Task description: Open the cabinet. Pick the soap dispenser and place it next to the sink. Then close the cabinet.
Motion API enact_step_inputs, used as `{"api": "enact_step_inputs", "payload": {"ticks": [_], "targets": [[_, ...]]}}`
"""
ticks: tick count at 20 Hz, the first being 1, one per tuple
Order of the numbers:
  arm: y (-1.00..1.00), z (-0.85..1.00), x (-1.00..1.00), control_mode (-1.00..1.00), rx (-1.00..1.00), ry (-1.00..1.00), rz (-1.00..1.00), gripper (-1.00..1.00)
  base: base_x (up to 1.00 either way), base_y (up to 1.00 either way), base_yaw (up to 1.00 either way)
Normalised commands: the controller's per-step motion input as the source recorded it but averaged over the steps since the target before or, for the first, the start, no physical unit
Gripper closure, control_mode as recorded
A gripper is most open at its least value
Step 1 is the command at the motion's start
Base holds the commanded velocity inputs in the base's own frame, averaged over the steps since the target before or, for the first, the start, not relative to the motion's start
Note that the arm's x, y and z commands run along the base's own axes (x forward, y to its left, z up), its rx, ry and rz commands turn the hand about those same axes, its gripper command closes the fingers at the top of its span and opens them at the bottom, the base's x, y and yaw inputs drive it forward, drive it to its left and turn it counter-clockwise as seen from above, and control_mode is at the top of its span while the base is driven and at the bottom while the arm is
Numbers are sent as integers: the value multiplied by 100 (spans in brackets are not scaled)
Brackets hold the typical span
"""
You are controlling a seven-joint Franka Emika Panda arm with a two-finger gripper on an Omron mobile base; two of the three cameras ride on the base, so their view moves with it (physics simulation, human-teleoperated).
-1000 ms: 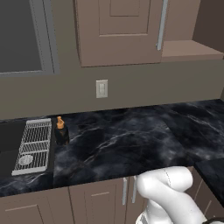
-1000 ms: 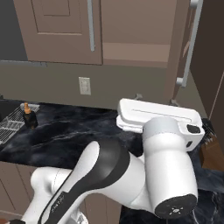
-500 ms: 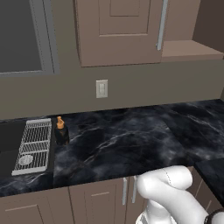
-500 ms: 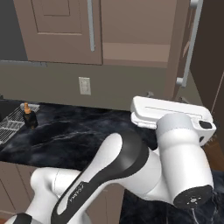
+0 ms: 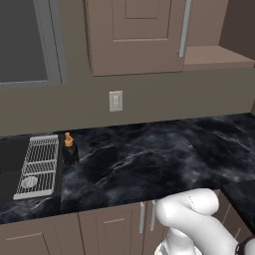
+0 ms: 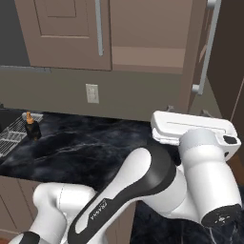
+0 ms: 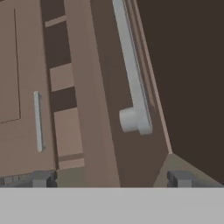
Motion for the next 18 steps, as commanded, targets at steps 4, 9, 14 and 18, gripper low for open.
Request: {"api": "enact_step_inputs", "payload": {"ticks": [4,9,14,18], "targets": [[-20,0,14,-100,0,0,16,-100,0,0,0],[-22,0,13,-100,0,0,25,-100,0,0,0],[-21,0,18,-100,0,0,17,-100,0,0,0],[-23,0,16,-100,-4,0,1,-100,0,0,0]]}}
